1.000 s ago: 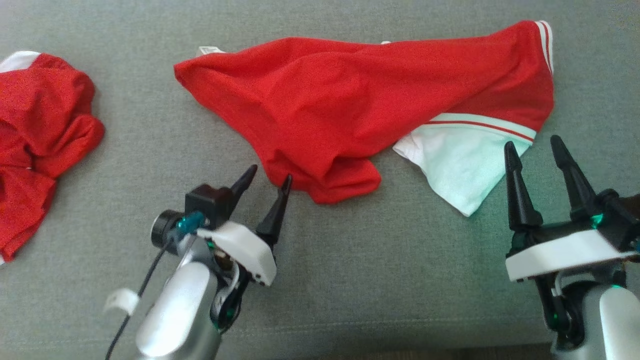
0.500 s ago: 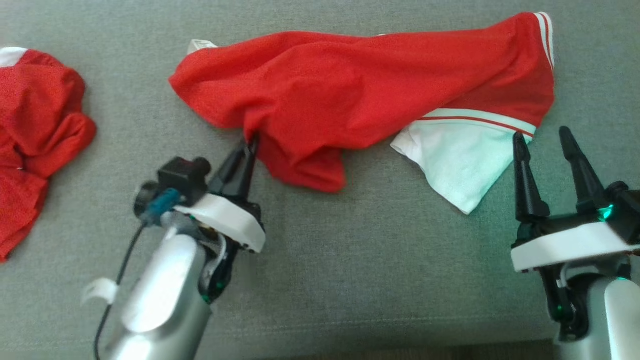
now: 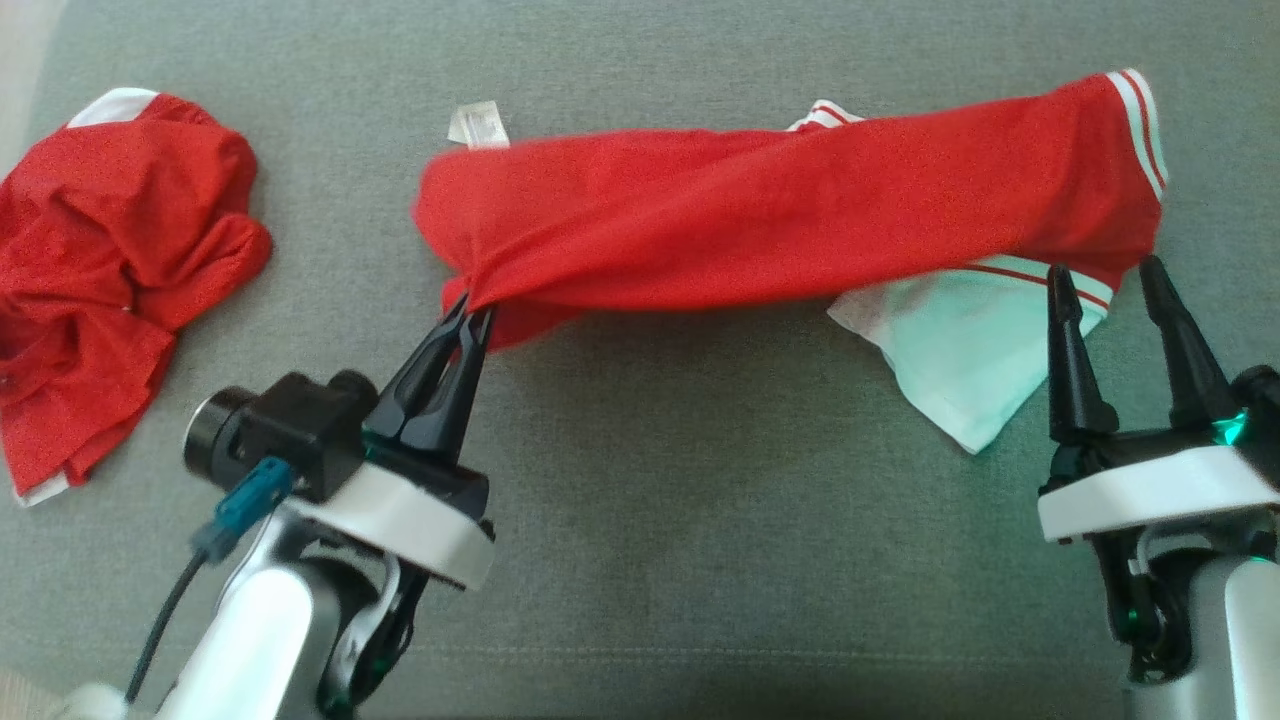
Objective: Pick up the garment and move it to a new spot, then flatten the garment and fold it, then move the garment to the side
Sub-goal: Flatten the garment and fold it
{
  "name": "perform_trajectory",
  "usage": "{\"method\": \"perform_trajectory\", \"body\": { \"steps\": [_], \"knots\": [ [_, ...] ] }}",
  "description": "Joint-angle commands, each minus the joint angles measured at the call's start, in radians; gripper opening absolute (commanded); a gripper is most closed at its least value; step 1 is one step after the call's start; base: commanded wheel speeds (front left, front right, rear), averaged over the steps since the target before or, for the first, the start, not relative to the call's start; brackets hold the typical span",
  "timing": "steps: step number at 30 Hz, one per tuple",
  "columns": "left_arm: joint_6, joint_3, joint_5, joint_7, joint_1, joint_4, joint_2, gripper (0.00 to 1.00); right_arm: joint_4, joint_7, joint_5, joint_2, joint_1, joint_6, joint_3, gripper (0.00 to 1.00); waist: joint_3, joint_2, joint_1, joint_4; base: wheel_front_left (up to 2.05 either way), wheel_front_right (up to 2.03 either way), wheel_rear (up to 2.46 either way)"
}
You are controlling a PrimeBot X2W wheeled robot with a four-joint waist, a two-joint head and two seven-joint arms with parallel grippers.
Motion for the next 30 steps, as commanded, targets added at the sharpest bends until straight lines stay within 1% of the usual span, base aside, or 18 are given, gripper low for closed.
{"method": "perform_trajectory", "body": {
  "steps": [1, 3, 5, 11, 16, 23, 24, 25, 26, 28, 30],
  "knots": [
    [0.012, 0.051, 0.002, 0.033, 0.004, -0.095, 0.034, 0.00, -0.032, -0.006, 0.010, -0.003, -0.003, 0.004, 0.014, 1.00, -0.003, 0.0000, 0.0000, 0.009, 0.00, 0.00, 0.00],
    [0.019, 0.061, -0.002, 0.059, 0.011, -0.136, 0.045, 0.00, -0.033, -0.004, 0.012, -0.003, -0.003, 0.004, 0.012, 1.00, -0.002, 0.0000, 0.0000, 0.012, 0.00, 0.00, 0.00],
    [0.023, 0.071, -0.009, 0.081, 0.007, -0.149, 0.054, 0.00, -0.034, -0.003, 0.014, -0.003, -0.008, 0.004, 0.018, 1.00, 0.003, 0.0000, 0.0000, 0.005, 0.00, 0.00, 0.00],
    [0.025, 0.103, -0.040, 0.113, -0.034, -0.088, 0.063, 0.00, -0.042, -0.001, 0.018, -0.003, -0.021, 0.004, 0.031, 1.00, 0.027, 0.0000, 0.0000, -0.032, 0.00, 0.00, 0.00],
    [0.009, 0.142, -0.084, 0.102, -0.123, 0.069, 0.060, 0.00, -0.053, 0.000, 0.021, -0.003, -0.030, 0.004, 0.029, 1.00, 0.069, 0.0000, 0.0000, -0.071, 0.00, 0.00, 0.00],
    [-0.019, 0.178, -0.113, 0.043, -0.270, 0.303, 0.053, 0.00, -0.058, -0.009, 0.021, -0.003, -0.048, 0.004, 0.028, 1.00, 0.120, 0.0000, 0.0000, -0.107, 0.00, 0.00, 0.00],
    [-0.020, 0.184, -0.114, 0.027, -0.286, 0.331, 0.052, 0.22, -0.058, -0.012, 0.019, -0.003, -0.050, 0.004, 0.028, 1.00, 0.125, 0.0000, 0.0000, -0.110, 0.00, 0.00, 0.00],
    [-0.021, 0.188, -0.117, 0.010, -0.299, 0.356, 0.049, 0.78, -0.057, -0.014, 0.016, -0.003, -0.053, 0.004, 0.027, 1.00, 0.128, 0.0000, 0.0000, -0.111, 0.00, 0.00, 0.00],
    [-0.024, 0.189, -0.118, -0.005, -0.309, 0.378, 0.047, 1.00, -0.058, -0.017, 0.011, -0.003, -0.054, 0.004, 0.025, 1.00, 0.130, 0.0000, 0.0000, -0.112, 0.00, 0.00, 0.00],
    [-0.025, 0.193, -0.116, -0.049, -0.320, 0.408, 0.038, 1.00, -0.058, -0.023, 0.003, -0.003, -0.057, 0.004, 0.025, 1.00, 0.132, 0.0000, 0.0000, -0.112, 0.00, 0.00, 0.00],
    [-0.014, 0.192, -0.100, -0.099, -0.317, 0.424, 0.032, 1.00, -0.056, -0.027, -0.004, -0.003, -0.060, 0.004, 0.024, 1.00, 0.131, 0.0000, 0.0000, -0.109, 0.00, 0.00, 0.00]
  ]
}}
